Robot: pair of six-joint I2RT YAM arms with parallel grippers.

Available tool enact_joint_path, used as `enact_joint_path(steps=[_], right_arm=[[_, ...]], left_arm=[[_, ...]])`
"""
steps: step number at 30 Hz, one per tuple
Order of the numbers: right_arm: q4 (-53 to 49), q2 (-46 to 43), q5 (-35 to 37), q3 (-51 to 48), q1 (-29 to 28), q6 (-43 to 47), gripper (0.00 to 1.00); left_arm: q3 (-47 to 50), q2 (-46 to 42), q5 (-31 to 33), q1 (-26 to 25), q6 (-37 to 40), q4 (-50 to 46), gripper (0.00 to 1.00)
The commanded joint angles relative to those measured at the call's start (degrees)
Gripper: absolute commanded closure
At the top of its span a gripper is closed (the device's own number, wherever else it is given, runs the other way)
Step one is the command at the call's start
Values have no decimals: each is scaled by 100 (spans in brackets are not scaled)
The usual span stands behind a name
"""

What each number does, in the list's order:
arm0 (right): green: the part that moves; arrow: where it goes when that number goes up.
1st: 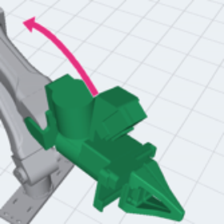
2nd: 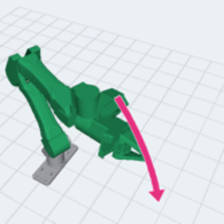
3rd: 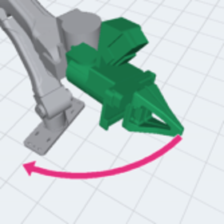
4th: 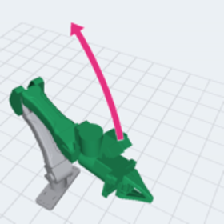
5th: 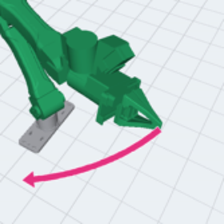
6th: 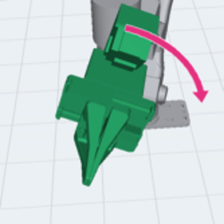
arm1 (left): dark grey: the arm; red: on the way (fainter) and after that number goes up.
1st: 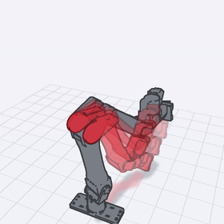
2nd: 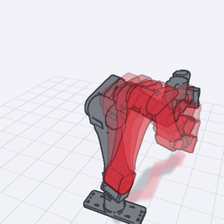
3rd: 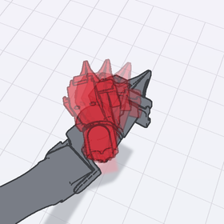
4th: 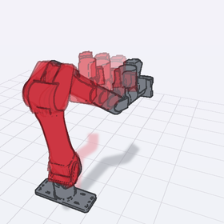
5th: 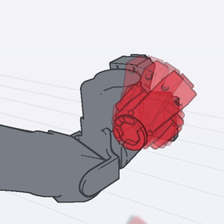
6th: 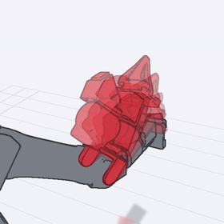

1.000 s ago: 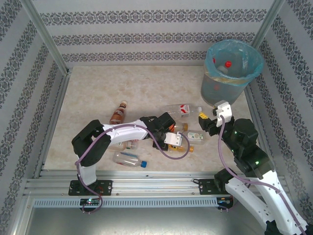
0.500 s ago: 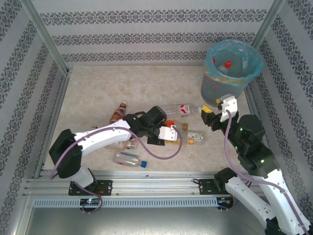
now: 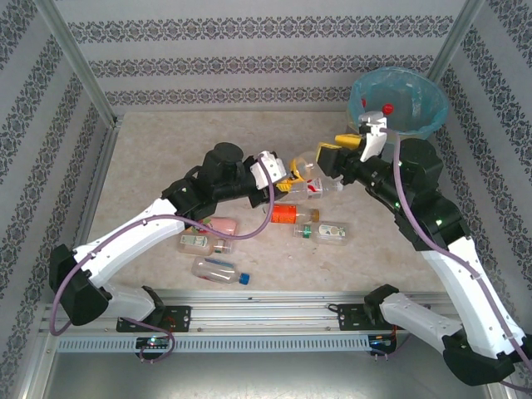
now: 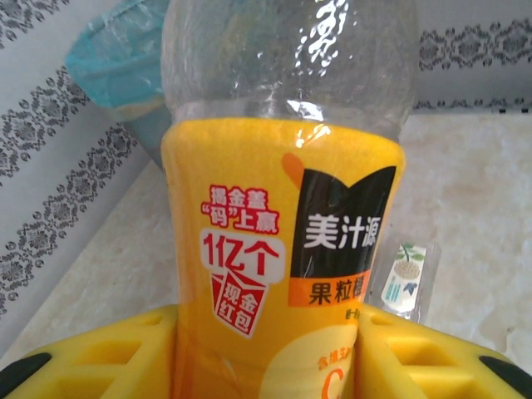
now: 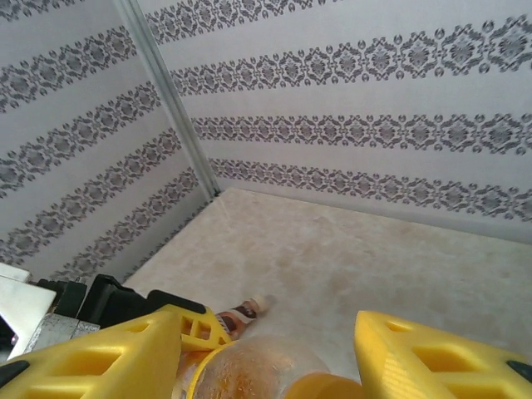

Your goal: Put the plastic bottles in the bin

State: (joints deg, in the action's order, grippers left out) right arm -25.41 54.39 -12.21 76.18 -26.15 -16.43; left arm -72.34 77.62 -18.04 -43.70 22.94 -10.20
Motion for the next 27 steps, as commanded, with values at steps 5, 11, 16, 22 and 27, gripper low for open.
enact_joint_path(steps=[5, 11, 16, 22, 27], right_arm=[[-248, 118, -11, 352, -35, -736, 42], [-372, 176, 50, 336, 5, -1134, 41], [-431, 200, 139, 329, 56, -1418, 41], [-464, 282, 169, 345, 89, -1519, 41], [-360, 377, -116, 361, 92, -1544, 50]], left_arm=[[-4, -164, -243, 250, -770, 659, 54], [332, -335, -453, 263, -747, 1025, 53], [423, -418, -581, 263, -778, 1019, 53], [471, -489, -752, 266, -705, 1020, 54], [394, -441, -821, 259, -721, 927, 53]])
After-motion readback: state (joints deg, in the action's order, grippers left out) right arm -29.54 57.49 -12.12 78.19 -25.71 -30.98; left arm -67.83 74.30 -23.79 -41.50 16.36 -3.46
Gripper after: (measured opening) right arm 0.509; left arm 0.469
